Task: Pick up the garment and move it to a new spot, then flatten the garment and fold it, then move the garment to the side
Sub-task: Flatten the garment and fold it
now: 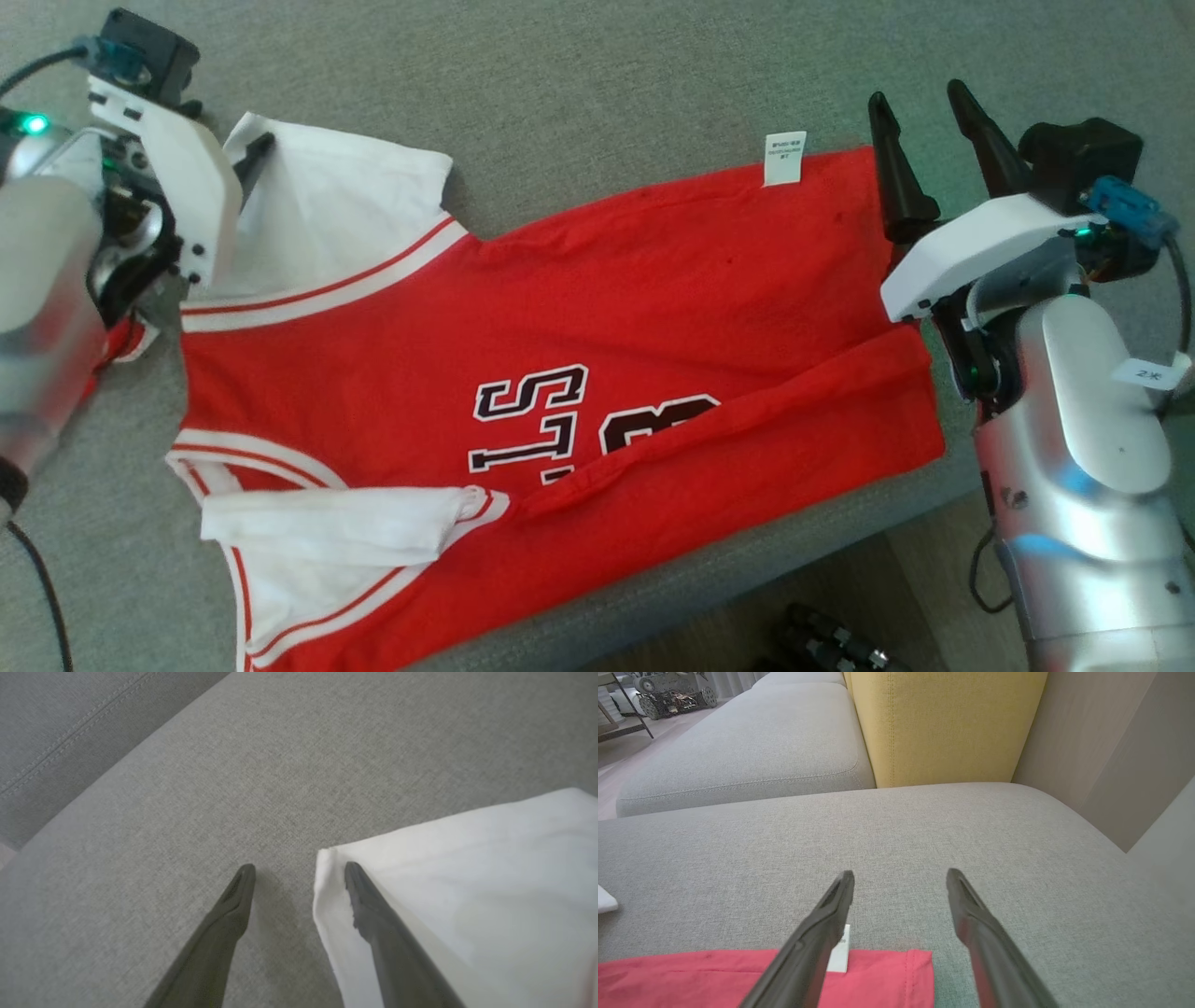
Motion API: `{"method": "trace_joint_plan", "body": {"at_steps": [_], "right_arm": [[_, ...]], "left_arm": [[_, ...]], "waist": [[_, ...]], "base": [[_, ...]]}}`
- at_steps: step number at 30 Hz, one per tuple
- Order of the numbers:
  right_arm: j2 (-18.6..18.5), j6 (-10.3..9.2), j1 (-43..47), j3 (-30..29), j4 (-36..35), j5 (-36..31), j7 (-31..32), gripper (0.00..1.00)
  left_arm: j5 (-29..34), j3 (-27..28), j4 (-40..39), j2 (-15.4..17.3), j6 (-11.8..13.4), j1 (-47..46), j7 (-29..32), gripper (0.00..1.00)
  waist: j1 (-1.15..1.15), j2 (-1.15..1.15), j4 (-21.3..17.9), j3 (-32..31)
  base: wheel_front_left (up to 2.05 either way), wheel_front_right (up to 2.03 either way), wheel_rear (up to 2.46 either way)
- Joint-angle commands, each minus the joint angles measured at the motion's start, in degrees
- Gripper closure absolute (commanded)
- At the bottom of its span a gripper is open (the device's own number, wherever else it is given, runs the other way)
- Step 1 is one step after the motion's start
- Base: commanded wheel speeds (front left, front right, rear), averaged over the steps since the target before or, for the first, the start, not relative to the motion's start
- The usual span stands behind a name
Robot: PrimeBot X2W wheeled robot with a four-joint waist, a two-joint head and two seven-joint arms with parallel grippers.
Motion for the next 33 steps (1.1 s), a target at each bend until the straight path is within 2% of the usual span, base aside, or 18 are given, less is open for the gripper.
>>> {"method": "trace_joint_plan", "body": {"at_steps": [1, 2, 3, 4, 5, 11, 14, 17, 19, 24, 33], "right_arm": [[0.4, -0.05, -1.3, 0.9, -1.7, 0.3, -0.7, 0.0], [0.4, -0.05, -1.5, 0.6, -1.7, 0.4, -0.8, 0.0], [0.4, -0.05, -1.7, 0.3, -1.7, 0.4, -0.8, 0.0], [0.4, -0.05, -1.8, 0.1, -1.7, 0.4, -0.8, 0.0], [0.4, -0.05, -1.9, -0.2, -1.6, 0.3, -0.8, 0.0], [0.4, -0.05, -2.2, -2.7, 0.2, -1.4, 0.3, 0.0], [0.4, -0.05, -2.6, -4.1, 1.8, -2.4, 1.5, 0.0], [0.1, -0.05, -2.7, -5.5, 4.3, -0.2, 3.8, 0.0], [-1.8, -0.05, -2.7, -5.6, 6.1, -0.5, 5.2, 0.0], [-4.8, -0.05, -2.9, -5.6, 10.1, 0.9, 8.0, 0.0], [-8.2, -0.05, -3.7, -5.5, 14.8, 3.2, 11.7, 0.0]], "left_arm": [[-0.7, 0.8, 0.3, 2.3, 0.1, -3.3, -0.2, 0.0], [-1.4, 0.1, 0.4, 2.0, 0.1, -3.4, 0.1, 0.0], [-2.4, -0.6, 0.2, 1.8, 0.1, -3.5, 0.7, 0.07], [-3.6, -1.3, -0.1, 1.6, 0.1, -3.6, 1.1, 0.62], [-4.8, -1.9, -0.7, 1.5, 0.1, -3.7, 1.3, 1.0], [-11.0, -5.1, -3.9, 1.5, 0.1, -4.2, 0.7, 1.0], [-12.8, -5.1, -4.3, 1.4, 0.1, -4.9, -2.5, 1.0], [-14.7, -3.6, -4.2, 0.8, 0.1, -4.8, -7.3, 1.0], [-16.3, -3.2, -5.2, 0.5, 0.1, -4.1, -9.4, 1.0], [-18.3, -3.9, -9.5, 2.4, 0.1, -1.9, -13.0, 1.0], [-19.2, -4.3, -15.2, 4.4, 0.1, 0.2, -16.3, 1.0]], "waist": [[0.0, 0.0, -0.1, 0.3], [0.0, 0.0, -0.1, 0.5], [0.0, 0.0, 0.0, 0.7], [0.0, 0.0, 0.1, 0.7], [0.0, 0.0, 0.3, 0.7], [0.0, 0.0, 2.7, -0.5], [0.0, 0.0, 4.3, -1.5], [0.0, 0.0, 6.2, -2.7], [0.0, 0.0, 7.5, -3.3], [0.0, 0.0, 10.2, -4.5], [0.0, 0.0, 13.1, -3.8]], "base": [[0.0, 0.0, 0.0], [0.0, 0.0, 0.0], [0.0, 0.0, 0.0], [0.0, 0.0, 0.0], [0.0, 0.0, 0.0], [0.0, 0.0, 0.0], [0.0, 0.0, 0.0], [0.0, 0.0, 0.0], [0.0, 0.0, 0.0], [0.0, 0.0, 0.0], [0.0, 0.0, 0.0]]}}
